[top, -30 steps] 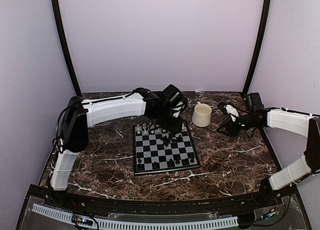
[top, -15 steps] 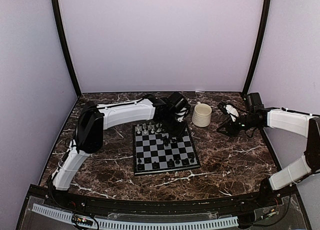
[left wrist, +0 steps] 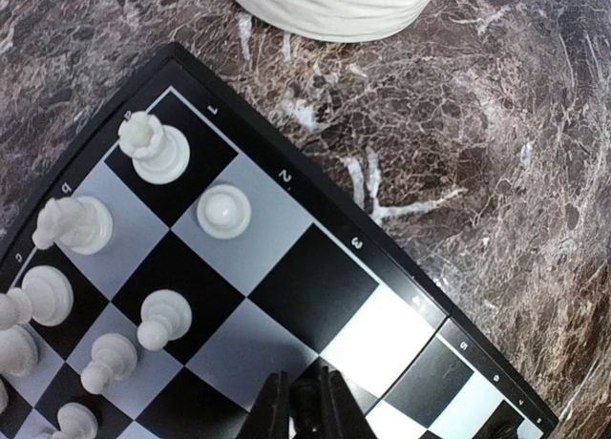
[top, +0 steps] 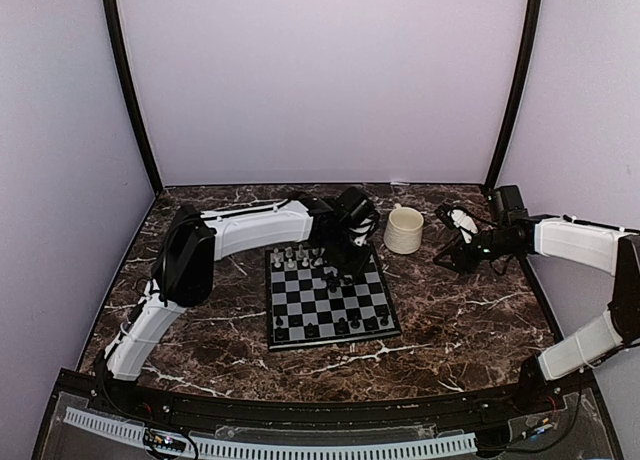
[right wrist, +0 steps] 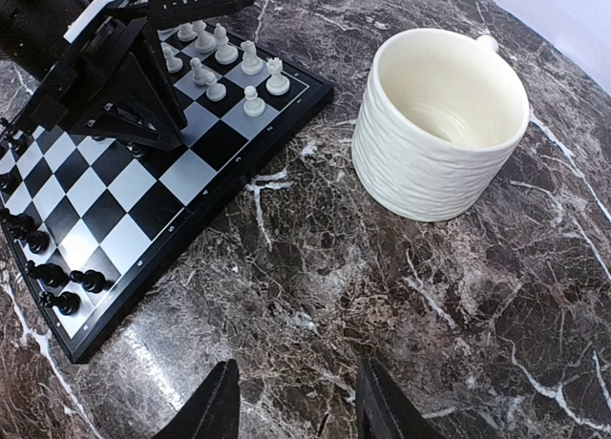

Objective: Set up the chess pieces on the board
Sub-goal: Pick up the pawn from the chessboard, then place the pawn on c7, then pick up the pawn from the chessboard, then place the pawn at g7.

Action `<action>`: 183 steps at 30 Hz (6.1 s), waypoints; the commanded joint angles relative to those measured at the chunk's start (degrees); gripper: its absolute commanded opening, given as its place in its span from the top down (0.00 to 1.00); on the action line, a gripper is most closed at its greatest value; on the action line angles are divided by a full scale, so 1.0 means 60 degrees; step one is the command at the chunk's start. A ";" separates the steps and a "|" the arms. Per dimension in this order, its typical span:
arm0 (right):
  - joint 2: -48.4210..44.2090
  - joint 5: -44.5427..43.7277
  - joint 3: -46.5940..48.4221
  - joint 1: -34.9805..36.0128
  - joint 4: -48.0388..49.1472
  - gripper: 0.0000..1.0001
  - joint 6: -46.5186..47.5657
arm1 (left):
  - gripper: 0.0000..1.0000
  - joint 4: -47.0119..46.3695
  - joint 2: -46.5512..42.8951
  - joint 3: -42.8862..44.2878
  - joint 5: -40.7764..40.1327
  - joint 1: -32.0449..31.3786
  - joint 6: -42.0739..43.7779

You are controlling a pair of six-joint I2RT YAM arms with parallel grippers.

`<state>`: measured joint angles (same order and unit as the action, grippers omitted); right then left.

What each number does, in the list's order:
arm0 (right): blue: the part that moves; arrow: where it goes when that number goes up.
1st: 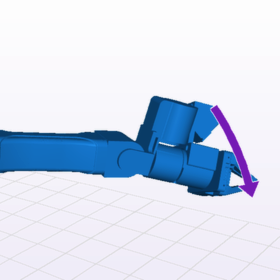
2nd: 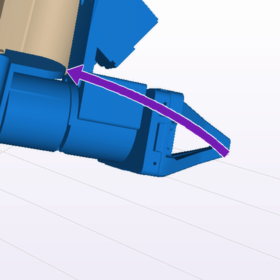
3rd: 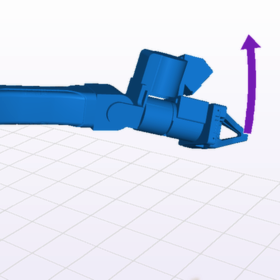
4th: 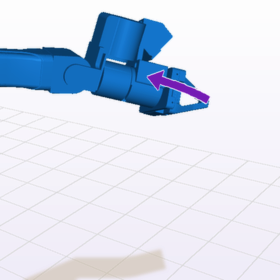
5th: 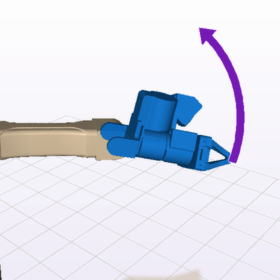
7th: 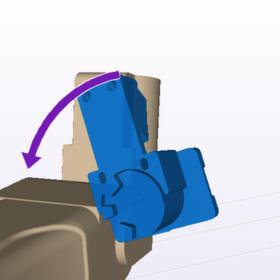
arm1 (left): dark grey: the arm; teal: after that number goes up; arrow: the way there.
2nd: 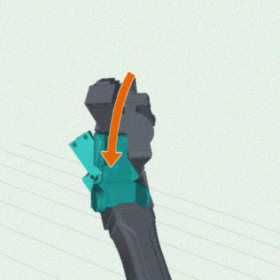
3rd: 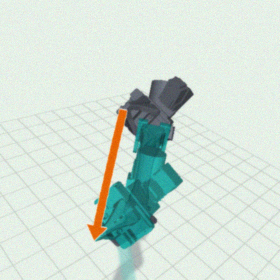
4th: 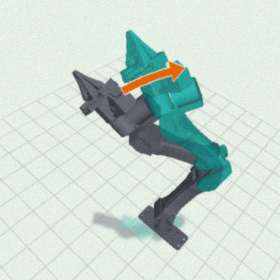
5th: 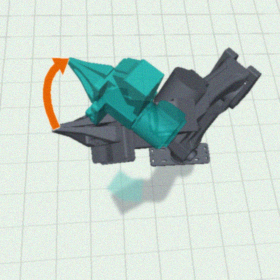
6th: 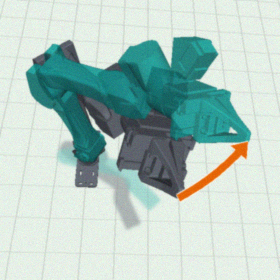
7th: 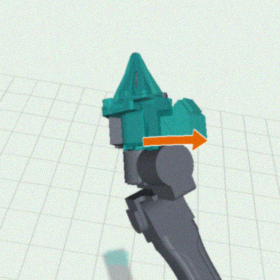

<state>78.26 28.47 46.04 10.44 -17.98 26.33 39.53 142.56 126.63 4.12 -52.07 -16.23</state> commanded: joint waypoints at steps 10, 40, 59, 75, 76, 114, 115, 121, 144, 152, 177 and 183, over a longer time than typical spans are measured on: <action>0.0045 0.0016 -0.0071 -0.0040 0.0201 0.57 0.0066 | 0.96 0.0271 -0.1095 0.0438 0.0284 -0.0065 0.0335; 0.0124 0.0118 -0.0042 -0.0038 0.0162 0.57 0.0089 | 0.97 -0.0567 -0.5241 -0.7272 0.0294 -0.0478 0.1235; 0.0210 0.0148 -0.0027 -0.0039 0.0155 0.57 0.0095 | 0.93 -0.0313 -0.4756 -0.7246 0.0311 -0.0476 0.1195; 0.0221 0.0135 -0.0027 -0.0040 0.0144 0.57 0.0097 | 0.81 -0.0207 -0.4744 -0.7165 0.0287 -0.0478 0.1127; 0.0220 0.0133 -0.0027 -0.0040 0.0142 0.57 0.0095 | 0.81 -0.0197 -0.4753 -0.7155 0.0283 -0.0484 0.1127; 0.0132 0.0053 -0.0086 -0.0039 0.0127 0.57 0.0153 | 0.64 0.0025 -0.1447 -0.0946 -0.0100 -0.0263 0.1337; 0.0139 0.0063 -0.0073 -0.0040 0.0125 0.57 0.0153 | 0.63 0.0068 -0.1366 -0.0925 -0.0100 -0.0251 0.1325; 0.0166 0.0053 -0.0075 -0.0029 0.0132 0.57 0.0168 | 0.65 0.0092 -0.1118 -0.0859 -0.0047 -0.0187 0.1297; 0.0258 0.0045 -0.0056 -0.0047 0.0111 0.57 0.0173 | 0.80 0.0429 -0.0813 -0.0737 0.0230 -0.0126 0.1240; 0.0258 0.0053 -0.0056 -0.0040 0.0110 0.57 0.0170 | 0.87 0.0585 -0.0739 -0.0632 0.0297 -0.0130 0.1258; 0.0257 0.0030 -0.0057 -0.0040 0.0111 0.57 0.0168 | 0.95 0.1514 -0.1362 -0.0780 0.1688 -0.0799 0.1537; 0.0259 0.0046 -0.0065 -0.0040 0.0096 0.57 0.0183 | 0.95 0.1483 -0.1351 -0.0976 0.1789 -0.0804 0.1504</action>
<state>79.61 28.49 46.04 10.44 -18.00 26.98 46.87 138.10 121.78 13.52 -57.21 -7.86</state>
